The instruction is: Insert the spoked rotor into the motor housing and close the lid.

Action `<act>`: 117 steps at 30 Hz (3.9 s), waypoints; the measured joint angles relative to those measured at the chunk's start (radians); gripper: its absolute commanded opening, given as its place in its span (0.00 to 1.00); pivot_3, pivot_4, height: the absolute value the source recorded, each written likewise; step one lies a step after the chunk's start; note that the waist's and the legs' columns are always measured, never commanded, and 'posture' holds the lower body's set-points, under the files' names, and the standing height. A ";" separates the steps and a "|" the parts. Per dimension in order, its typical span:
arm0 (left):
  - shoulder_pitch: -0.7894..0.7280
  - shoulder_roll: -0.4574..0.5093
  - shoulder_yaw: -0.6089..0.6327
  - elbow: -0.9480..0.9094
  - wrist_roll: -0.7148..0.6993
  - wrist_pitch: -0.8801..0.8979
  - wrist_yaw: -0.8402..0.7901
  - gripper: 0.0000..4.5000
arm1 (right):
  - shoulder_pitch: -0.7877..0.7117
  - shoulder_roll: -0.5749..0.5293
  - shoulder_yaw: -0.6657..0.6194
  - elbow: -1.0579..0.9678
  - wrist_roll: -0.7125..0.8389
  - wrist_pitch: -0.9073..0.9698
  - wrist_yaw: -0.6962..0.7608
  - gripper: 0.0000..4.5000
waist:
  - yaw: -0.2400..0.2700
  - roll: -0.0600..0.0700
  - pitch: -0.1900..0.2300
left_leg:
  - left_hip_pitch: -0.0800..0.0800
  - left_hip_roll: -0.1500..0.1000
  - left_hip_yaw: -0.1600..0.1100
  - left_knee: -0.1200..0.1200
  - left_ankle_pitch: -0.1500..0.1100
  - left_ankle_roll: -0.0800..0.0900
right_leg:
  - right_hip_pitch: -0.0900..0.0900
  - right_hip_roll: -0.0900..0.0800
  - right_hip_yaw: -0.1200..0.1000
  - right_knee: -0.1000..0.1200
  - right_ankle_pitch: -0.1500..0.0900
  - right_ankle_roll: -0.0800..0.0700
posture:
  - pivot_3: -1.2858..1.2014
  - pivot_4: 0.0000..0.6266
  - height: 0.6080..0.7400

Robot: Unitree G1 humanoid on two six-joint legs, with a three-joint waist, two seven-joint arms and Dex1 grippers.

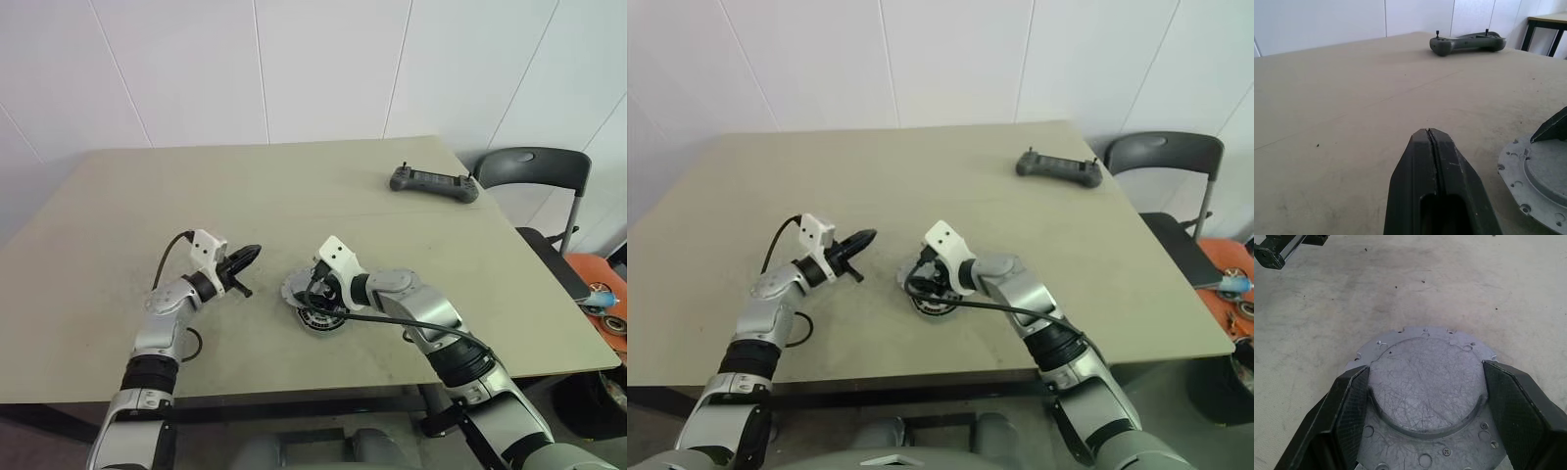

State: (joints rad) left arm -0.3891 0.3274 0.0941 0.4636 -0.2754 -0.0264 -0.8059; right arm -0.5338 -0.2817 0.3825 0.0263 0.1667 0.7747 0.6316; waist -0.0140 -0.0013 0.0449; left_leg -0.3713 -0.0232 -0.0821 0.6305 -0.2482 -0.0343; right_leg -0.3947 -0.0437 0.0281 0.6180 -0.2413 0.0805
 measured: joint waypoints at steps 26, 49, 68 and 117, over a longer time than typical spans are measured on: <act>0.045 -0.019 -0.013 -0.077 -0.030 0.059 -0.020 0.00 | 0.133 -0.159 -0.155 0.007 0.138 -0.184 0.294 0.72 | 0.001 0.000 0.000 | 0.000 0.000 0.000 0.001 0.000 0.000 | 0.000 0.000 0.000 0.001 -0.001 0.000 | 0.52 0.00 1.00; 0.061 -0.020 -0.014 -0.110 -0.030 0.066 -0.018 0.00 | 0.176 -0.234 -0.111 0.000 0.052 -0.346 0.378 0.72 | 0.006 -0.001 0.000 | 0.001 -0.001 0.000 0.002 0.000 0.000 | 0.003 -0.001 0.000 -0.001 -0.001 0.000 | 0.52 0.00 1.00; 0.062 -0.022 -0.024 -0.111 -0.030 0.066 -0.019 0.00 | 0.186 -0.172 -0.123 0.011 0.047 -0.321 0.298 0.72 | 0.000 -0.001 0.000 | 0.014 0.001 0.000 0.001 0.000 0.000 | 0.012 0.000 0.000 0.000 -0.003 0.001 | 0.52 0.00 1.00; 0.061 -0.021 -0.040 -0.103 -0.019 0.059 -0.019 0.00 | 0.184 -0.208 -0.138 -0.001 0.052 -0.313 0.320 0.72 | 0.024 -0.001 0.000 | 0.002 0.000 0.001 0.001 0.000 0.000 | 0.003 -0.001 0.000 -0.003 -0.002 0.000 | 0.52 0.00 1.00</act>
State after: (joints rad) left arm -0.3277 0.3066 0.0538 0.3601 -0.2947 0.0330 -0.8248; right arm -0.3496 -0.4895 0.2441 0.0248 0.2192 0.4613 0.9514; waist 0.0096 -0.0025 0.0446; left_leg -0.3690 -0.0235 -0.0813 0.6312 -0.2482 -0.0345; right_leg -0.3918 -0.0445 0.0282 0.6146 -0.2434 0.0810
